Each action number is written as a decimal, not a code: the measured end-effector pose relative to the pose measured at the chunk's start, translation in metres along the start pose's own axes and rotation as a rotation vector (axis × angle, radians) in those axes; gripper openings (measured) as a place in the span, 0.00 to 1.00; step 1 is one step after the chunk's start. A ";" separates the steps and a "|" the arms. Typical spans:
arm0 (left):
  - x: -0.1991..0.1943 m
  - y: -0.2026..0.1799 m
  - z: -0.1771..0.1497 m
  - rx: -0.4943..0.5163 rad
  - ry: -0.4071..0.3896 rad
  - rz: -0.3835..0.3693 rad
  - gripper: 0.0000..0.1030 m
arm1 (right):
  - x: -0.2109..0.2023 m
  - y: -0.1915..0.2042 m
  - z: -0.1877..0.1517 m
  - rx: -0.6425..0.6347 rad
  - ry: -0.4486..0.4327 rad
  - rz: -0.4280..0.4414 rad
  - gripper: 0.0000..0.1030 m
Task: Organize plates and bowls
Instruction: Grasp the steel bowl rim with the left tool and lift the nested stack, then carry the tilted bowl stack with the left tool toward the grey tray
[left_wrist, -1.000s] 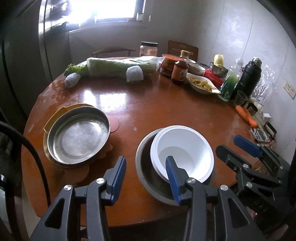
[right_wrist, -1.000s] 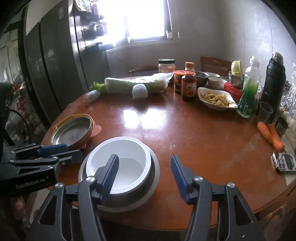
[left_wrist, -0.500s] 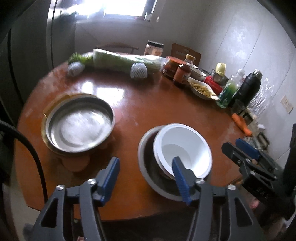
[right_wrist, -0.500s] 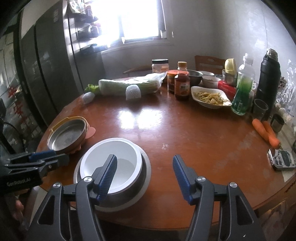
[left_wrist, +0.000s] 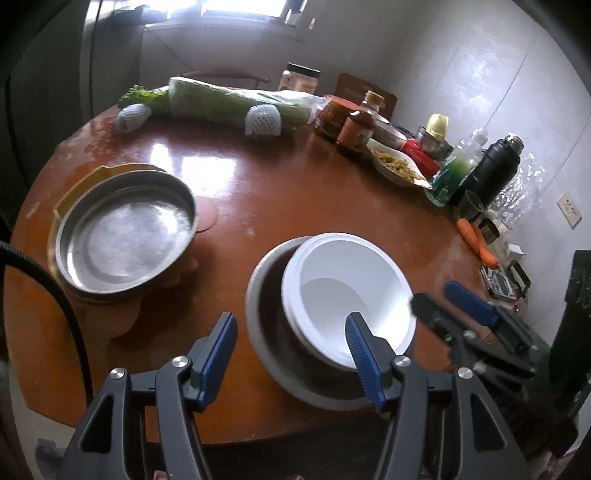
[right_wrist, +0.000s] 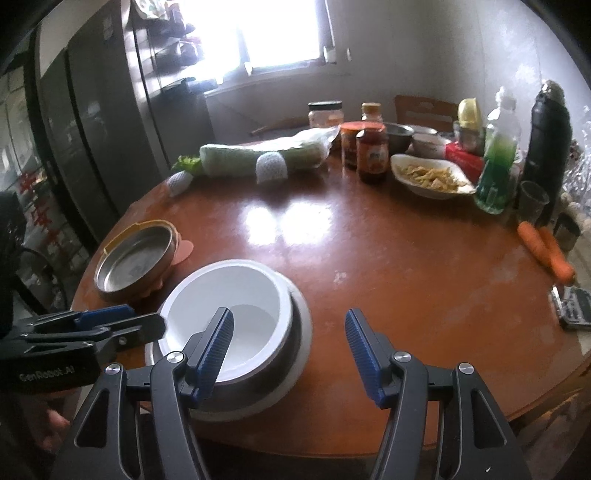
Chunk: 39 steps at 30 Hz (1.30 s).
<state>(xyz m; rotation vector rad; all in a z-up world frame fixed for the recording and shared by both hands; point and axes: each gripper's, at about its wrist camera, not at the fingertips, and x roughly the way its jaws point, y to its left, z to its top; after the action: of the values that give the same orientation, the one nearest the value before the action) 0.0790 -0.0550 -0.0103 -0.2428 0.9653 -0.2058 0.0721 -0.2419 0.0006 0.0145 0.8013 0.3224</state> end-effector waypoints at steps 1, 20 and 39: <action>0.002 0.000 0.001 -0.003 0.004 0.001 0.59 | 0.003 0.001 -0.001 -0.001 0.006 0.005 0.63; 0.034 0.012 0.007 -0.062 0.058 -0.022 0.59 | 0.045 -0.004 -0.010 0.061 0.126 0.053 0.63; 0.045 0.005 0.002 -0.075 0.092 -0.064 0.58 | 0.049 -0.002 -0.017 0.066 0.137 0.098 0.51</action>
<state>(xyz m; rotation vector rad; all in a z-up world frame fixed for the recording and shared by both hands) 0.1061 -0.0625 -0.0458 -0.3358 1.0589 -0.2414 0.0928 -0.2315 -0.0458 0.0950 0.9483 0.3924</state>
